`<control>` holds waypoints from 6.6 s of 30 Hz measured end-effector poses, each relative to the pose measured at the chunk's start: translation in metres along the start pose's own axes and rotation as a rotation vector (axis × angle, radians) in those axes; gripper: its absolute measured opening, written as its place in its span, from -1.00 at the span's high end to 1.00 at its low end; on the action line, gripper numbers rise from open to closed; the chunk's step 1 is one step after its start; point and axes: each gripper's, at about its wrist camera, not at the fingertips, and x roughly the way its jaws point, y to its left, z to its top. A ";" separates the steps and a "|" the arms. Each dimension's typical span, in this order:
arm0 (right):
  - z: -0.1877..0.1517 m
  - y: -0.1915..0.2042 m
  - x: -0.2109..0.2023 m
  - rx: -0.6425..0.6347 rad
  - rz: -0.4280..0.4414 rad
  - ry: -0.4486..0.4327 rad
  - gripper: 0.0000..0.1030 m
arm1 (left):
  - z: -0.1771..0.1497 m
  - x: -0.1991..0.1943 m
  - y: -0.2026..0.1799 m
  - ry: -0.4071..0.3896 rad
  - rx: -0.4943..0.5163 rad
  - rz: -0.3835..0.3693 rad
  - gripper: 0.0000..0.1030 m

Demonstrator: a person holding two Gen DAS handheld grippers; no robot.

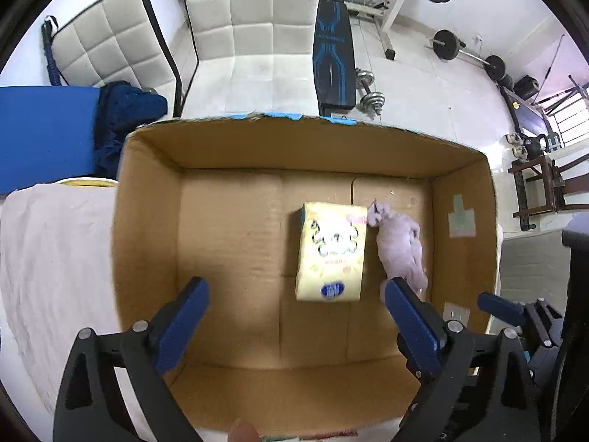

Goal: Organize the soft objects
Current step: 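Carry both items into the box and open both grippers, then grasp the green snack bag with the left gripper while the right grasps the red bag, then lower both bags into the box and open both grippers, then grasp the blue ice-pop stick with the left gripper while the right grasps the orange bag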

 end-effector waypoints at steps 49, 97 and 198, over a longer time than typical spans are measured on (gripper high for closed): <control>-0.181 0.024 0.092 0.130 0.096 0.111 -0.79 | -0.191 0.073 0.076 0.165 -0.229 0.026 -0.88; -0.223 0.032 0.002 0.024 0.155 -0.042 0.10 | -0.273 -0.010 0.002 -0.026 -0.049 -0.008 0.23; -0.192 0.036 -0.124 0.020 -0.064 -0.314 -1.00 | -0.168 -0.132 0.025 -0.285 -0.026 0.048 -0.89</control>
